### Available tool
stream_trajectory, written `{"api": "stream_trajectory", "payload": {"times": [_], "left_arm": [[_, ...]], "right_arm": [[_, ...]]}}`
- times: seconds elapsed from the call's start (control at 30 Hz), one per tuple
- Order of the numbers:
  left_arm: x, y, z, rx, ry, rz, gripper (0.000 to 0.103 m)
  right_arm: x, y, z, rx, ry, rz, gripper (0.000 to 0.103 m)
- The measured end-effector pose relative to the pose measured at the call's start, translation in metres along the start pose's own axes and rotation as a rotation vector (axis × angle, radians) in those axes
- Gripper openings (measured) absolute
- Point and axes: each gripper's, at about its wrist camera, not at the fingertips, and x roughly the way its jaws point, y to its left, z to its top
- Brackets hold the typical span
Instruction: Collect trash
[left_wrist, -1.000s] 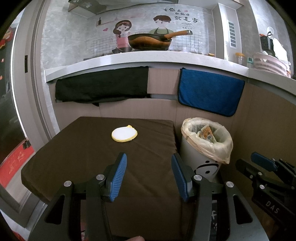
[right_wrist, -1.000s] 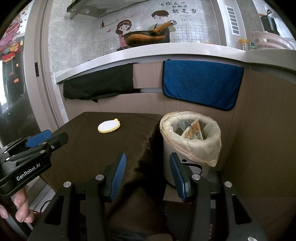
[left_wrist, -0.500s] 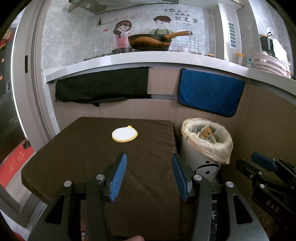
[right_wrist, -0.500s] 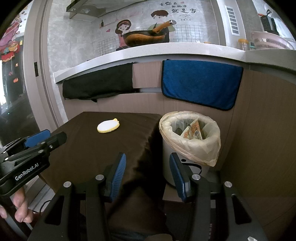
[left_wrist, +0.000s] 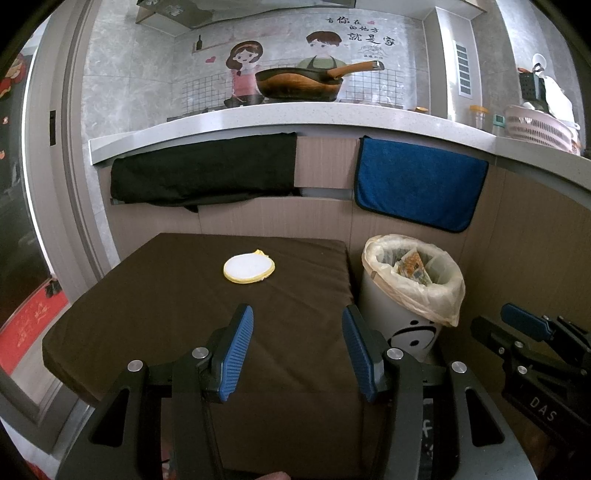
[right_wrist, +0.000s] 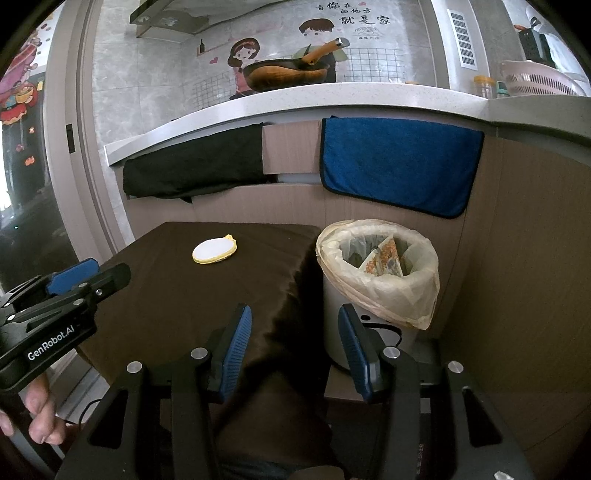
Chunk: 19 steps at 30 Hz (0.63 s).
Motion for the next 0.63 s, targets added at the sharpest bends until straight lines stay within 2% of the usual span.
{"api": "stream_trajectory", "payload": {"times": [0.63], "left_arm": [[0.0046, 0.005, -0.0028, -0.015, 0.019, -0.016, 0.051]], "right_arm": [[-0.0001, -0.0007, -0.0005, 0.003, 0.0, -0.001, 0.046]]}}
